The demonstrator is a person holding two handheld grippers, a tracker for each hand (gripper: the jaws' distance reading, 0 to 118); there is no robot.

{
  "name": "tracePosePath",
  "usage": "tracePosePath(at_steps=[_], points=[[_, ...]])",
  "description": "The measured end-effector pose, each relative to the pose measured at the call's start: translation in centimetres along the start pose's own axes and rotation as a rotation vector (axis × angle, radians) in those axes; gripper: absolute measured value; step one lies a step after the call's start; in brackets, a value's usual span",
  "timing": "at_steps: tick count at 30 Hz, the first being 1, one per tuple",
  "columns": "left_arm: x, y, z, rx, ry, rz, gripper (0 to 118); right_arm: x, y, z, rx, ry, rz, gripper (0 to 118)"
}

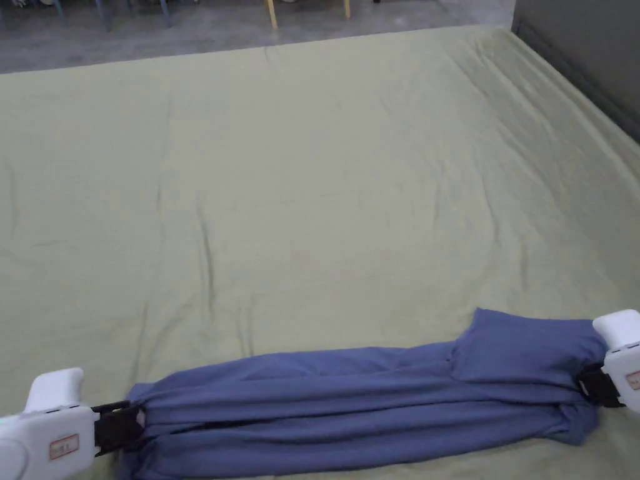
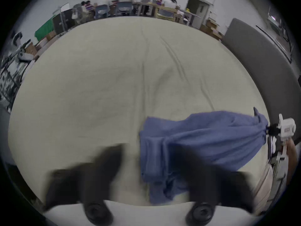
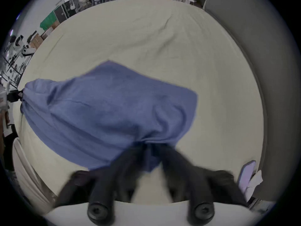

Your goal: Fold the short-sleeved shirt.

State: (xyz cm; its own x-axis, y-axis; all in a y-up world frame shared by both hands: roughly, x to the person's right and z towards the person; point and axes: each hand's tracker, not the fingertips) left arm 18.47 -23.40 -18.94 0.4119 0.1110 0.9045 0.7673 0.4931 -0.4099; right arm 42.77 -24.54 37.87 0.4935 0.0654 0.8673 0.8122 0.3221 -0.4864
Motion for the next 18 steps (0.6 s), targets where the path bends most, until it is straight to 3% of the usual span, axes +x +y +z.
tracePosePath(at_steps=[1,2,3,4,6,7,8,9,10,11,13,15,17,18], points=[[-0.1,0.0,1.4,0.039,-0.017,0.028,116,0.0,0.0,1.7,0.044,-0.022,-0.032,57],[-0.6,0.1,3.0,0.092,-0.087,0.069,118,0.1,0.1,3.3,0.089,-0.011,-0.069,111],[-0.7,0.4,4.8,0.175,-0.156,0.109,118,0.2,-0.1,5.1,0.154,0.033,-0.108,118],[-0.7,0.5,6.2,0.223,-0.205,0.144,118,0.2,-0.2,8.0,0.304,0.097,-0.146,116],[-0.5,-0.3,8.2,0.239,-0.254,0.165,118,0.1,-0.5,10.7,0.342,0.199,-0.223,116],[-0.3,-0.4,8.6,0.232,-0.255,0.167,118,-0.3,-0.5,11.6,0.356,0.232,-0.241,115],[-0.1,-0.6,8.8,0.216,-0.241,0.156,117,-1.0,-0.5,12.2,0.371,0.24,-0.232,103],[0.1,-0.9,8.7,0.184,-0.232,0.133,100,-2.3,0.0,11.5,0.389,0.21,-0.213,69],[-0.4,-1.1,8.2,0.167,-0.224,0.115,55,-3.3,0.0,11.6,0.404,0.183,-0.179,15],[-0.5,-1.4,7.8,0.164,-0.229,0.108,0,-4.3,0.1,11.1,0.385,0.181,-0.139,2],[-1.4,-2.3,6.5,0.166,-0.273,0.132,0,-5.9,-0.6,10.3,0.358,0.285,-0.109,2],[-3.2,-2.8,5.3,0.11,-0.488,0.244,0,-7.1,-1.3,9.6,0.336,0.433,-0.088,2],[-5.8,-3.2,4.0,0.136,-0.633,0.313,0,-8.2,-1.1,10.7,0.331,0.43,-0.053,2],[-7.2,-2.0,3.9,0.12,-0.741,0.368,22,-8.5,-1.2,10.8,0.328,0.435,-0.036,2]])
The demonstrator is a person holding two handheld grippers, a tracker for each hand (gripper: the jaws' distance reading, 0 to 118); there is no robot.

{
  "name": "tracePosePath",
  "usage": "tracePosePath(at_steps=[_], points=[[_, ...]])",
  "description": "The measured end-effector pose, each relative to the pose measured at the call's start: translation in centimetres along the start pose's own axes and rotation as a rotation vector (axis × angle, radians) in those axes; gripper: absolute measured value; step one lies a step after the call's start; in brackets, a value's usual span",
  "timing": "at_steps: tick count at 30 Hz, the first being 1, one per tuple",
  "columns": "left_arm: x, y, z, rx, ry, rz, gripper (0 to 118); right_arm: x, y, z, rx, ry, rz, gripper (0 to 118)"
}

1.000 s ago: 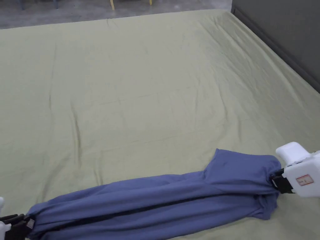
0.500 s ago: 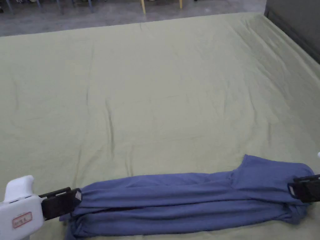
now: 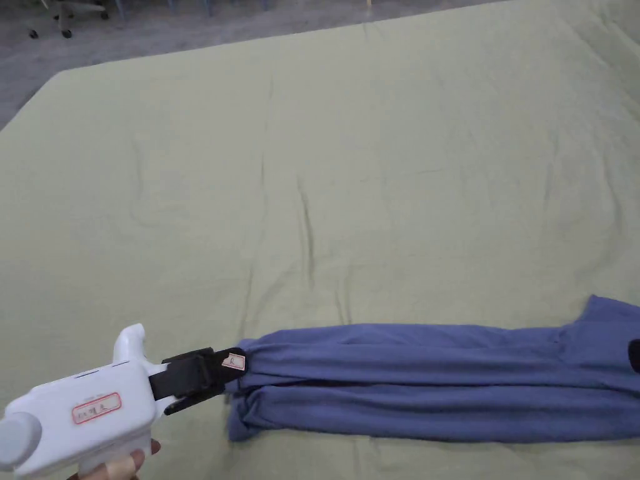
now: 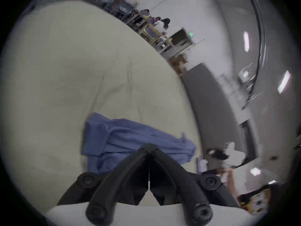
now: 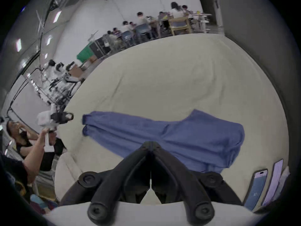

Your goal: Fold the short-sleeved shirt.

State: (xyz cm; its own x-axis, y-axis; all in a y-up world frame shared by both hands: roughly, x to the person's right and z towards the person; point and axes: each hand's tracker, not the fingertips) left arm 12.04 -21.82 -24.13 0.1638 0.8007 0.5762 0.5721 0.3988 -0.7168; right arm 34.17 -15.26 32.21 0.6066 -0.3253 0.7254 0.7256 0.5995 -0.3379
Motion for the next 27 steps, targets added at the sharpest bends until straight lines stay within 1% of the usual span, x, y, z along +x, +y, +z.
tracePosePath(at_steps=[1,2,3,4,5,6,7,8,9,11,12,13,14,16,17,18,19,20,21,22,23,24,27], points=[[-1.5,0.6,0.1,-0.001,-0.053,0.069,76,-0.3,-0.1,0.0,-0.005,0.014,0.008,2],[-3.1,1.2,0.1,0.006,-0.083,0.125,118,-0.5,-0.1,0.0,-0.013,0.033,0.012,2],[-4.4,1.5,-0.3,-0.017,-0.095,0.14,118,-0.1,-0.2,-0.1,-0.021,0.074,0.004,2],[-3.7,0.9,-0.7,-0.051,-0.135,0.154,118,-0.1,-0.2,-0.1,-0.022,0.083,0.005,2],[-4.7,0.8,-0.7,-0.023,-0.12,0.171,118,-0.2,-0.1,-0.2,-0.026,0.091,0.007,2],[-5.2,0.4,-1.5,-0.082,-0.07,0.206,118,-0.3,0.0,-0.3,-0.031,0.099,0.01,2],[-5.5,-0.1,-2.4,-0.122,-0.04,0.197,118,-0.7,0.0,-0.4,-0.033,0.101,0.018,2],[-6.0,1.6,-2.7,-0.158,-0.029,0.163,118,-0.8,0.1,-0.5,-0.035,0.11,0.019,2],[-6.0,1.1,-3.8,-0.175,-0.009,0.144,118,-1.0,0.2,-0.5,-0.035,0.119,0.018,2],[-5.6,0.0,-6.1,-0.244,-0.032,0.143,118,-1.2,0.3,-0.4,-0.031,0.139,0.012,2],[-9.0,0.5,-7.0,-0.229,-0.051,0.133,118,-1.3,0.3,-0.4,-0.029,0.147,0.006,2],[-9.0,0.5,-7.4,-0.204,-0.065,0.116,118,-1.4,0.3,-0.4,-0.027,0.155,-0.001,2],[-9.2,0.5,-7.9,-0.172,-0.112,0.133,118,-1.4,0.3,-0.5,-0.028,0.166,-0.011,2],[-7.6,-0.2,-8.2,-0.14,-0.171,0.209,118,-1.7,0.3,-0.7,-0.033,0.164,-0.016,2],[-7.3,-0.7,-8.6,-0.143,-0.154,0.211,92,-1.9,0.3,-0.8,-0.039,0.151,-0.012,2],[-6.9,-1.2,-9.0,-0.128,-0.098,0.198,25,-2.2,0.3,-0.9,-0.045,0.139,-0.006,2],[-6.6,-1.7,-9.9,-0.134,-0.023,0.186,15,-2.3,0.2,-0.9,-0.046,0.139,-0.001,2],[-7.9,-0.9,-10.1,-0.179,0.049,0.195,15,-2.4,0.3,-0.9,-0.048,0.142,0.003,2],[-8.2,-1.2,-10.1,-0.185,-0.02,0.217,15,-2.6,0.3,-0.9,-0.049,0.149,0.005,2],[-8.1,-1.3,-9.7,-0.164,-0.054,0.223,15,-2.7,0.3,-0.8,-0.05,0.153,0.008,2],[-7.7,-1.0,-9.0,-0.136,-0.037,0.203,15,-2.8,0.2,-0.9,-0.049,0.15,0.013,2],[-8.7,-0.9,-8.4,-0.111,-0.041,0.205,15,-2.9,0.2,-0.8,-0.049,0.145,0.017,2],[-8.6,0.1,-5.3,-0.046,-0.086,0.236,15,-2.9,0.1,-0.7,-0.052,0.142,0.018,2]])
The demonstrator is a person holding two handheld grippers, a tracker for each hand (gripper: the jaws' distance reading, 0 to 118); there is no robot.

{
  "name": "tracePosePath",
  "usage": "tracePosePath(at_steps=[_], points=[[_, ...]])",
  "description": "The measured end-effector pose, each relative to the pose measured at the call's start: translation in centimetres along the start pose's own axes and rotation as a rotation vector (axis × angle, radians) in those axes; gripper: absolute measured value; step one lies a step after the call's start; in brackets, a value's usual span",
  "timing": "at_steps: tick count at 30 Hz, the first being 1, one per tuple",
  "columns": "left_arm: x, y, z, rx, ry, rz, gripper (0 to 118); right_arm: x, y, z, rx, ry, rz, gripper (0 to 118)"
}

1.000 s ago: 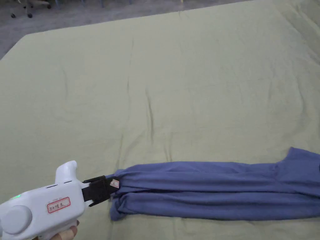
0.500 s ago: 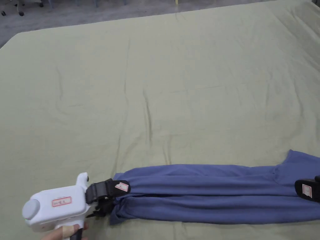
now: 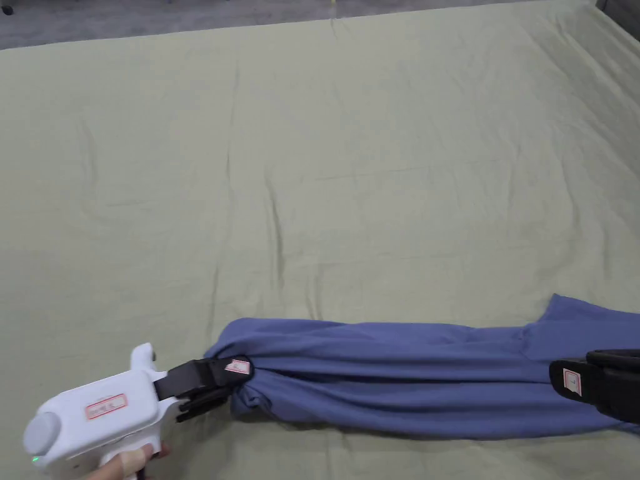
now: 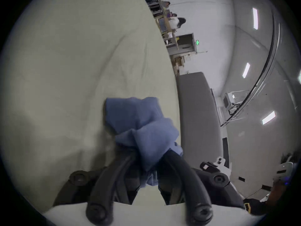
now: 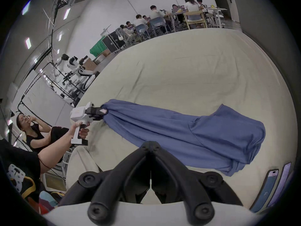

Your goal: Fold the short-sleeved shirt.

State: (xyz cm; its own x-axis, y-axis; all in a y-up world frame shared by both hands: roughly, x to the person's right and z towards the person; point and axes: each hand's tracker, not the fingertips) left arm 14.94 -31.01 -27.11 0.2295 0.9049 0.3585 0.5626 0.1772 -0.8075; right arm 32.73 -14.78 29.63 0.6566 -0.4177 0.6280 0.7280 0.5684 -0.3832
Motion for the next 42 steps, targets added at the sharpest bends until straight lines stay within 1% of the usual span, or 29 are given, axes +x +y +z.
tracePosePath(at_steps=[2,3,6,8,10,12,14,16,19,21,22,24,26,28,30,31,32,33,34,35,36,37,39,40,41,42], points=[[1.8,-0.8,1.5,0.005,-0.004,-0.037,15,0.0,0.0,0.1,0.003,-0.001,0.0,2],[2.5,-0.7,2.4,0.014,0.027,-0.073,15,0.0,0.1,0.1,0.004,-0.001,-0.001,2],[2.2,0.5,5.9,0.062,0.04,-0.047,15,0.1,0.1,0.1,0.013,-0.01,-0.005,2],[2.0,1.2,8.2,0.11,0.087,-0.064,15,0.0,0.1,0.0,0.02,-0.01,-0.015,2],[1.3,2.0,10.2,0.154,0.153,-0.043,15,-0.1,0.2,-0.1,0.022,0.001,-0.021,2],[0.9,2.5,11.6,0.18,0.242,-0.001,15,-0.6,0.2,0.0,0.027,-0.001,-0.007,2],[2.5,1.5,11.3,0.153,0.342,-0.011,15,-1.0,0.1,0.0,0.029,-0.006,0.006,2],[4.9,0.3,10.3,0.125,0.399,-0.058,15,-1.1,0.1,-0.1,0.026,-0.015,0.008,2],[10.4,-2.1,7.8,0.129,0.438,-0.156,15,-1.2,-0.1,-0.1,0.016,-0.032,0.003,2],[14.3,-3.7,5.1,0.136,0.437,-0.259,15,-1.3,-0.3,-0.1,0.013,-0.049,0.009,2],[15.8,-4.5,3.2,0.116,0.396,-0.296,15,-1.4,-0.4,0.0,0.014,-0.053,0.01,2],[18.6,-6.4,-1.5,0.029,0.403,-0.343,15,-1.4,-0.6,0.1,0.012,-0.061,0.002,2],[19.2,-7.7,-5.6,-0.054,0.418,-0.391,15,-1.4,-0.9,0.2,0.007,-0.073,-0.004,2],[19.1,-9.3,-10.0,-0.12,0.502,-0.447,15,-1.3,-1.2,0.4,0.007,-0.079,-0.012,2],[16.6,-9.6,-12.9,-0.154,0.56,-0.451,15,-1.1,-1.4,0.6,0.007,-0.066,-0.027,2],[15.9,-10.0,-14.0,-0.168,0.591,-0.448,17,-1.0,-1.5,0.7,0.006,-0.064,-0.03,2],[15.2,-10.3,-14.8,-0.175,0.621,-0.444,39,-1.0,-1.6,0.8,0.006,-0.064,-0.031,2],[14.4,-10.7,-15.1,-0.172,0.601,-0.461,64,-0.9,-1.7,0.8,0.003,-0.065,-0.031,2],[14.3,-11.0,-14.7,-0.173,0.577,-0.464,86,-0.8,-1.8,0.8,0.0,-0.065,-0.032,2],[14.8,-11.2,-13.9,-0.16,0.462,-0.423,110,-0.6,-1.9,0.8,-0.004,-0.064,-0.033,2],[15.4,-11.2,-13.1,-0.152,0.416,-0.381,118,-0.4,-1.9,0.7,-0.007,-0.064,-0.034,2],[16.0,-11.2,-11.8,-0.13,0.389,-0.354,118,-0.3,-2.0,0.7,-0.007,-0.065,-0.035,2],[17.2,-10.7,-8.1,-0.03,0.274,-0.311,118,0.1,-2.2,0.7,-0.006,-0.055,-0.043,2],[17.5,-10.5,-6.7,-0.013,0.258,-0.317,118,0.2,-2.2,0.6,-0.002,-0.05,-0.048,2],[18.4,-10.1,-5.3,0.024,0.31,-0.346,106,0.4,-2.3,0.6,0.006,-0.044,-0.059,2],[18.9,-10.0,-4.4,0.092,0.41,-0.39,72,0.5,-2.3,0.5,0.012,-0.033,-0.073,2]])
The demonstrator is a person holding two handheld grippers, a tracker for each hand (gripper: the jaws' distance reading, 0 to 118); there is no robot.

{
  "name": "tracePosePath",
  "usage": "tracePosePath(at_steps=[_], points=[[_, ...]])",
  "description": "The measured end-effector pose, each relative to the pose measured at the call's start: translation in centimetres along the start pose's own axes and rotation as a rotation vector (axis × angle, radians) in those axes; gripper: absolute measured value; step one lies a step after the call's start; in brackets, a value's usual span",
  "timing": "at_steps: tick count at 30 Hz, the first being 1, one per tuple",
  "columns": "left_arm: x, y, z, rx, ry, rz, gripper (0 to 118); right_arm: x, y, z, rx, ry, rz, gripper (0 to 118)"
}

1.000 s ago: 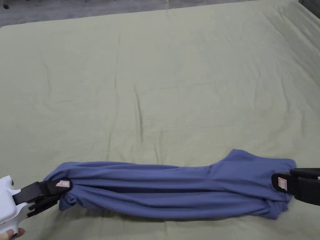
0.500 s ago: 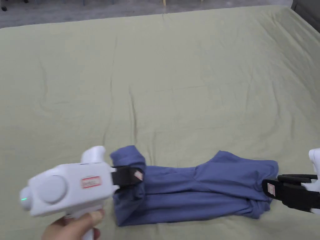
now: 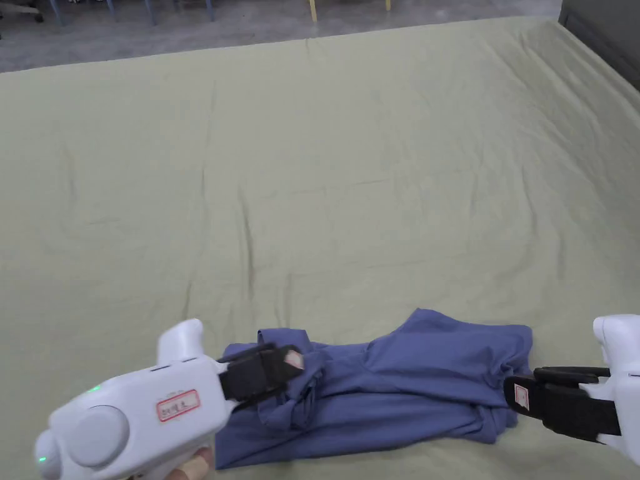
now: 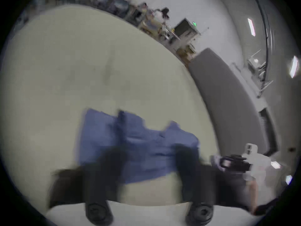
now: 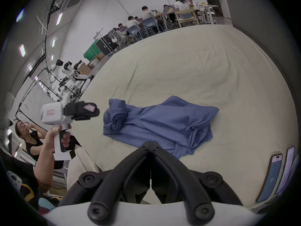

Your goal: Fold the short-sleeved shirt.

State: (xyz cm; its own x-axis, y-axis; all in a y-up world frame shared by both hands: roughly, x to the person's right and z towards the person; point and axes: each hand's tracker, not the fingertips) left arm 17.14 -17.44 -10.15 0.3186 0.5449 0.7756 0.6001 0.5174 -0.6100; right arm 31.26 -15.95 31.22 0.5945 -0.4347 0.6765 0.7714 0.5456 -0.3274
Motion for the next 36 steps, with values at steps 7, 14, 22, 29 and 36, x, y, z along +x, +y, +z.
tracePosePath(at_steps=[7,14,22,29,36], points=[[-1.5,-0.4,-5.0,-0.043,0.307,-0.163,0,-0.1,-0.3,0.1,0.011,0.015,-0.006,2],[4.0,-5.3,-11.7,-0.175,0.206,-0.307,0,0.4,-0.8,1.9,0.025,-0.006,-0.022,2],[10.5,-7.8,-13.3,-0.165,0.232,-0.451,0,0.3,-1.1,2.0,0.015,-0.018,-0.039,2],[13.7,-7.1,-10.4,-0.127,-0.008,-0.402,0,-1.0,-1.0,1.4,-0.002,0.006,-0.007,2],[5.2,-2.7,-4.6,-0.123,-0.381,-0.084,0,-0.6,-0.8,1.7,0.015,0.033,-0.024,2]])
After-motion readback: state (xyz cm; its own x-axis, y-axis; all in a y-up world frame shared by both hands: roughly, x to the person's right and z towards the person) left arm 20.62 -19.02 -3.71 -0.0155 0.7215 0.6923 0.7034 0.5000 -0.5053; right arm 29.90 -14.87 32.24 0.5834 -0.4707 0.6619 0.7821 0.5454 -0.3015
